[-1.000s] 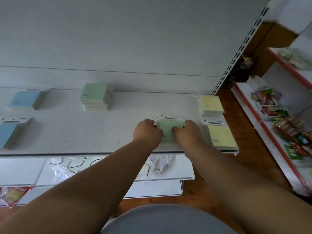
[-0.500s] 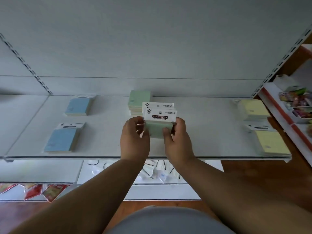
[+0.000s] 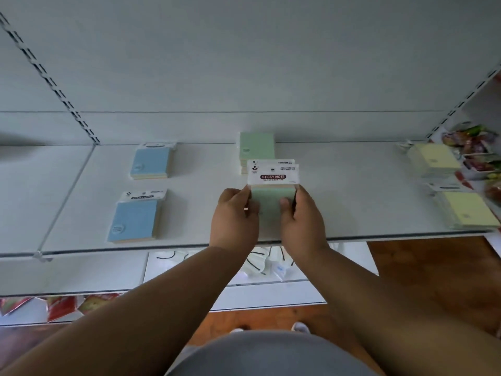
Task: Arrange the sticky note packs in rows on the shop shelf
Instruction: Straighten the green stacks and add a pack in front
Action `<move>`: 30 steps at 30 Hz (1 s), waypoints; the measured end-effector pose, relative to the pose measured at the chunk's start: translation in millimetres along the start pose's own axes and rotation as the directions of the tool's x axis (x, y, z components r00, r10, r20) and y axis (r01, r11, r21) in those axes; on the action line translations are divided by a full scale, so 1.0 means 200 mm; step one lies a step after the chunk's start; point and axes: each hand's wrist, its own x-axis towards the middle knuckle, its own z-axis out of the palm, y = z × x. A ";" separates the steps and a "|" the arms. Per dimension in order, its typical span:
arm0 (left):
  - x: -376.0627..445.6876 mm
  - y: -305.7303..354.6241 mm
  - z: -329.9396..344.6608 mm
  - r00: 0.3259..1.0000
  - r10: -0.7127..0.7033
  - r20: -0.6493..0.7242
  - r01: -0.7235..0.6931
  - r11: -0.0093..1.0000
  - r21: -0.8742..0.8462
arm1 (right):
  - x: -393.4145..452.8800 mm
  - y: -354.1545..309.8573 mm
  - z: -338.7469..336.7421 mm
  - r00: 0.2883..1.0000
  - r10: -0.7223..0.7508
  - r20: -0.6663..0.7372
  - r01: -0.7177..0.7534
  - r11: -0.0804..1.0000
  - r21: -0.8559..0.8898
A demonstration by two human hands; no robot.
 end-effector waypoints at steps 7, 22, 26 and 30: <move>0.14 -0.01 -0.10 0.898 -0.297 0.324 0.195 0.930 0.311 | 0.15 -0.02 0.04 0.962 0.181 0.205 -0.104 0.935 -0.340; -0.04 -0.15 -0.14 0.965 0.044 0.260 -0.089 0.983 0.161 | -0.02 0.03 -0.07 0.955 -0.029 0.295 0.093 0.974 -0.208; -0.04 -0.16 -0.14 0.959 0.066 0.276 -0.120 0.976 0.183 | -0.03 0.03 -0.07 0.958 -0.037 0.283 0.103 0.969 -0.223; -0.01 -0.16 -0.16 0.942 0.059 0.329 -0.120 0.978 0.169 | -0.03 0.01 -0.08 0.949 -0.037 0.314 0.107 0.973 -0.206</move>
